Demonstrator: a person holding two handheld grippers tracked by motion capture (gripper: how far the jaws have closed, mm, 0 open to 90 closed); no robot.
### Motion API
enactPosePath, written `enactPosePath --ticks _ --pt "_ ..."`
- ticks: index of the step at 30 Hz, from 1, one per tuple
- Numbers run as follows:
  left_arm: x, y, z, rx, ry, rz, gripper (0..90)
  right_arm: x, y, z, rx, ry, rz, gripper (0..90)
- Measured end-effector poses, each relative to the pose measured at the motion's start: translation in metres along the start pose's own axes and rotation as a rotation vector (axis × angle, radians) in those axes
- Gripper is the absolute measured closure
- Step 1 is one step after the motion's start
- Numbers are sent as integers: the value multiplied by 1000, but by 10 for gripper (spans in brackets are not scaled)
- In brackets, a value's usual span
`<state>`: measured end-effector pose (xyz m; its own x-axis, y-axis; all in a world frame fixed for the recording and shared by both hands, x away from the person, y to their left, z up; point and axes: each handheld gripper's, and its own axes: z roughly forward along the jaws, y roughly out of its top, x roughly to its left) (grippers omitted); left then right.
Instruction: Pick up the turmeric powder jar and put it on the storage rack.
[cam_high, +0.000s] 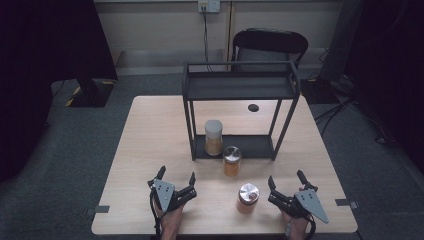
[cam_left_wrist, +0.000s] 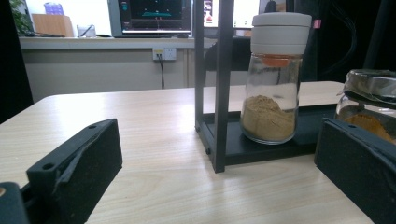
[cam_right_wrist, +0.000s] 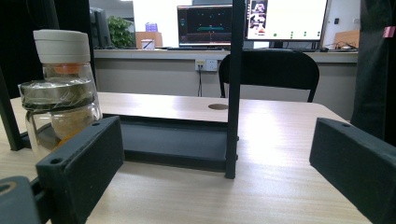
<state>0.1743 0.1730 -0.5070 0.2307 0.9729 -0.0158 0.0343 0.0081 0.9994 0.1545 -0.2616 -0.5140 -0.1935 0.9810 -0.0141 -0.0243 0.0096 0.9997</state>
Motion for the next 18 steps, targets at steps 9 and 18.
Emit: enactPosePath --ticks 9,18 --pt "-1 1 1 4 4 9 3 -2 0 -2 -12 -11 39 0" --pt "-3 0 0 0 9 11 3 -4 7 2 5 5 35 0"
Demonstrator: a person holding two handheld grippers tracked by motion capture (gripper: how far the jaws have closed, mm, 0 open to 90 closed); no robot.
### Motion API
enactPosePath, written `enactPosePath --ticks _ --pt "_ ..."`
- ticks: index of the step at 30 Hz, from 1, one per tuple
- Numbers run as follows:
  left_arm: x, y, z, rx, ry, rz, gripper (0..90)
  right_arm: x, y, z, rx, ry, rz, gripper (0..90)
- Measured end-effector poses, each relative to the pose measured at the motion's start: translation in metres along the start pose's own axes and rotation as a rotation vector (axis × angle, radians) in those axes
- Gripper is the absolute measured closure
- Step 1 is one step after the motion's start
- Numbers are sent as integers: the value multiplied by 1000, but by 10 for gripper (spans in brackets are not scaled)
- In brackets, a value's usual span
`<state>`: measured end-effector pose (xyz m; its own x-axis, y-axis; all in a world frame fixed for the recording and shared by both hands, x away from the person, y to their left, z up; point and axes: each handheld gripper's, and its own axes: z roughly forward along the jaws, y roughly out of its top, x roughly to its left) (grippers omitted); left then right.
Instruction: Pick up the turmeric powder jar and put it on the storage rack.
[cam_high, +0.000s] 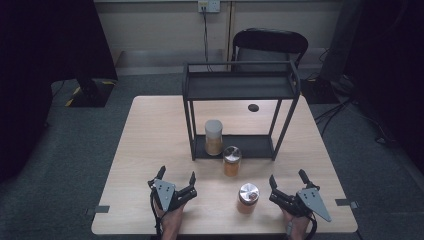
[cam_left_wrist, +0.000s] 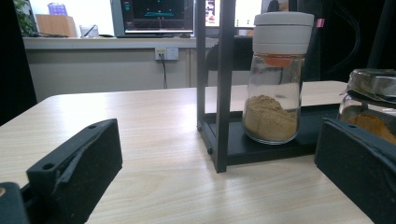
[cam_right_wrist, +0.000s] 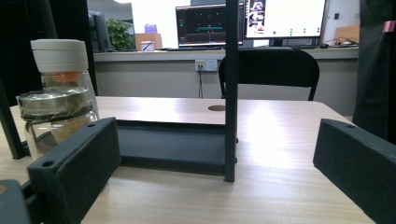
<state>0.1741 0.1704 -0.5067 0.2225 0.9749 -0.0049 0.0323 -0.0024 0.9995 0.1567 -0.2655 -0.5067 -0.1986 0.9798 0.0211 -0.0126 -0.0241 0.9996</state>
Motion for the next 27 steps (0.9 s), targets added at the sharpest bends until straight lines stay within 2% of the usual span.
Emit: enactPosePath --ticks 5,11,20,24,27 --pt "0 0 0 -2 3 -4 3 -5 6 1 -12 21 8 5" --pt "0 0 0 -2 6 -7 4 -7 14 3 -21 57 -20 24" --pt "-1 -1 0 -4 9 -9 4 -3 22 12 -18 118 -47 31" --pt "-1 -1 -1 -7 9 -13 4 -4 22 14 -20 123 -20 30" --pt "-1 -1 -1 -6 11 -13 4 -4 27 15 -16 132 -34 36"
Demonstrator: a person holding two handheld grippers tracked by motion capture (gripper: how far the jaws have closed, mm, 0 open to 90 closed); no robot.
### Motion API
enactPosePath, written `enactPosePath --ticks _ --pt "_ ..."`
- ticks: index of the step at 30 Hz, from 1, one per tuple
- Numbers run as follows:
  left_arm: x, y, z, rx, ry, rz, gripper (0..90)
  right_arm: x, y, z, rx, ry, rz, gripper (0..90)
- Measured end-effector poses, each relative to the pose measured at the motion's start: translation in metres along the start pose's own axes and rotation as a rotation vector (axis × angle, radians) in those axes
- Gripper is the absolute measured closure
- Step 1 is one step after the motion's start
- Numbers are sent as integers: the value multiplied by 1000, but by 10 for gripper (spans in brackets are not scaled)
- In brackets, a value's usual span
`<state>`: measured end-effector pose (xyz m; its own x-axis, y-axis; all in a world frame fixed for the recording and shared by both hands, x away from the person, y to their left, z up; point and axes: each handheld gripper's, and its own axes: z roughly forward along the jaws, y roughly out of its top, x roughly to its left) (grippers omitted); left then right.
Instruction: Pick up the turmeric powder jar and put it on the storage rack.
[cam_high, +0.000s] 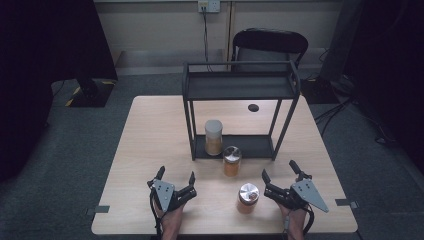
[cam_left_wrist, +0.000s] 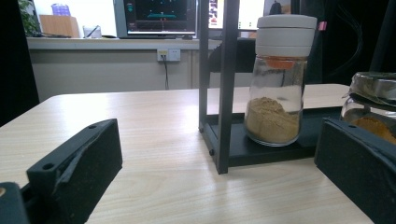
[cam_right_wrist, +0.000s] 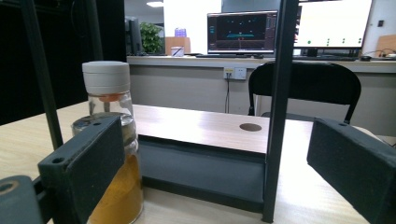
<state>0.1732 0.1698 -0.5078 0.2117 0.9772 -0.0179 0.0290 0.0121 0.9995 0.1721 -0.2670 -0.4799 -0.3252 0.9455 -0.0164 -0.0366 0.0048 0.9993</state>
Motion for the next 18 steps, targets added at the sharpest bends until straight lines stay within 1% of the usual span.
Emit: enactPosePath --ticks 5,7,10,14,16,18 --pt "0 0 0 1 4 -4 4 -2 7 5 3 33 -20 34" --pt "0 0 0 0 3 -8 4 -1 9 8 6 40 -25 34" --pt "0 0 0 1 3 -3 4 1 12 12 9 52 -32 35" --pt "0 0 0 -2 1 -5 4 3 17 17 11 77 -47 51" --pt "0 0 0 -2 1 -3 4 4 18 20 9 83 -58 58" --pt "0 0 0 -3 1 -2 4 4 19 22 8 87 -58 66"
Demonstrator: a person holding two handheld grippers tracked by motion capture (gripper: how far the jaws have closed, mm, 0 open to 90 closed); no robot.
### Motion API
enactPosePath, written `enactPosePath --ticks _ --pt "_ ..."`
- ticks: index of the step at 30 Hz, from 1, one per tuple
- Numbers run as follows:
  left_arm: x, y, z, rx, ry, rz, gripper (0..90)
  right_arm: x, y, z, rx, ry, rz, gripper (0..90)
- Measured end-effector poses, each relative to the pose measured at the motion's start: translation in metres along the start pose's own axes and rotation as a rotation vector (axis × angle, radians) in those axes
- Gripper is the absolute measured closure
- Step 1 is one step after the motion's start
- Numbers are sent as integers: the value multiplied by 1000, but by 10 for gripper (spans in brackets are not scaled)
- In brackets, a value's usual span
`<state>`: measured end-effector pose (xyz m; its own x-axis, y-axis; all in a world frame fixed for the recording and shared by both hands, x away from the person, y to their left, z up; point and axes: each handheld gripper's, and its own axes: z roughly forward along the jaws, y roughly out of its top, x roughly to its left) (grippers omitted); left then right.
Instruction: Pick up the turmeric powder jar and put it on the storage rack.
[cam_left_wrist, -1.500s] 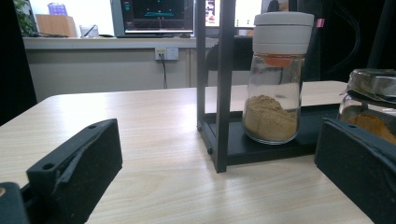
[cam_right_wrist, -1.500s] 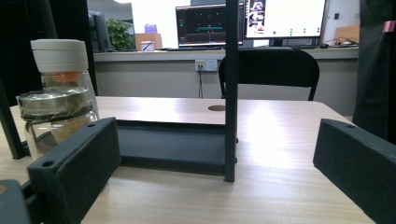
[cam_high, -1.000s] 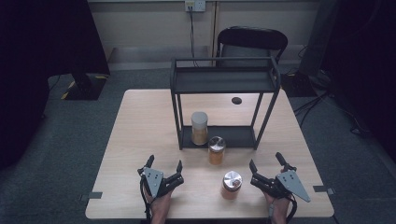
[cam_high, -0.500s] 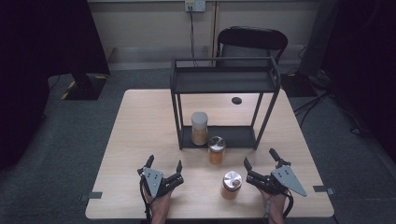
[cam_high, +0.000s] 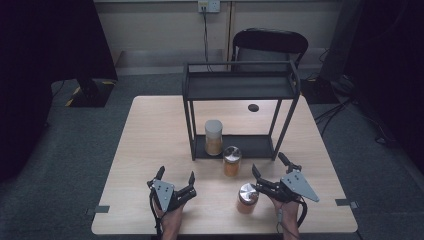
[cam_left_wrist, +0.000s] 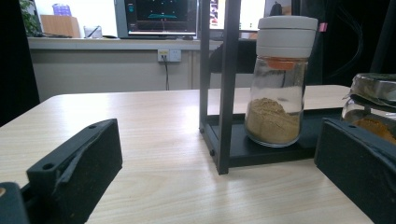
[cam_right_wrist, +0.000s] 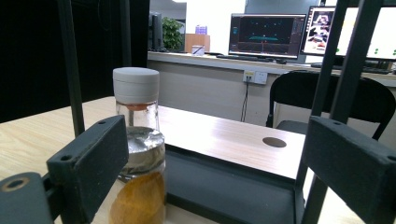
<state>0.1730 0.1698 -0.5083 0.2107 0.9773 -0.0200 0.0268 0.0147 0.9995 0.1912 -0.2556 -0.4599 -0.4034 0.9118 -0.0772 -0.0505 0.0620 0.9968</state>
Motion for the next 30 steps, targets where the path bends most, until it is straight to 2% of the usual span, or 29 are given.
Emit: enactPosePath --ticks 8,30 --pt "1 -1 0 -3 -4 0 4 -8 4 11 -8 37 13 84" --pt "1 0 0 -3 -5 2 5 -11 17 44 39 134 -24 107"
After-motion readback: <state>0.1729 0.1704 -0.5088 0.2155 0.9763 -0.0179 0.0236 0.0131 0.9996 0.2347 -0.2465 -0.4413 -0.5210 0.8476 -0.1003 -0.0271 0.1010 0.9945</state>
